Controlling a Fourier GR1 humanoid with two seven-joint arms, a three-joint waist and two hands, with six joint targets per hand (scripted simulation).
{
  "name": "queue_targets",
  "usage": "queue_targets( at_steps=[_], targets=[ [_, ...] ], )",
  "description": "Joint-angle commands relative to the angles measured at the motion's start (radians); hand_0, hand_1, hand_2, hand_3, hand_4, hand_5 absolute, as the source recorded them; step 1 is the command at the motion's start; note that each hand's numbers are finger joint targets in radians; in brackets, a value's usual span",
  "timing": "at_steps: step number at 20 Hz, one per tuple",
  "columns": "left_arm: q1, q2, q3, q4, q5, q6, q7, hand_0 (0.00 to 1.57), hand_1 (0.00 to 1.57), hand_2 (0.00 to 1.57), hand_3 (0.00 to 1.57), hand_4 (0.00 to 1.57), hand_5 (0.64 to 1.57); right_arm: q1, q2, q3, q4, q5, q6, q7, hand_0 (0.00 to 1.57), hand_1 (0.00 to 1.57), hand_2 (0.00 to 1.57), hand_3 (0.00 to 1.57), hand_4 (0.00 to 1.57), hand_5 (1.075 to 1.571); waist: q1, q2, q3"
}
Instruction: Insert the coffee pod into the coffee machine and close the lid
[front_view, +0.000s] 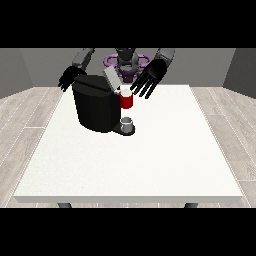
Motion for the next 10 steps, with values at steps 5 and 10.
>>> queue_targets(
  at_steps=[5,10],
  targets=[
    [0.068,-0.055,0.021,-0.021,0.022,0.009,0.027,0.0,0.0,0.0,0.0,0.0,1.571,0.108,0.027,0.018,0.0,0.004,0.001,-0.052,0.0,0.0,0.0,0.0,0.43,1.571,0.021,-0.103,-0.0003],
    [0.158,-0.145,0.144,-0.025,0.169,0.04,0.015,0.0,0.0,0.0,0.0,0.0,1.571,0.147,0.02,-0.01,-0.002,-0.025,0.005,-0.031,0.0,0.0,0.0,0.0,0.37,1.571,0.089,-0.192,-0.001]
  ],
)
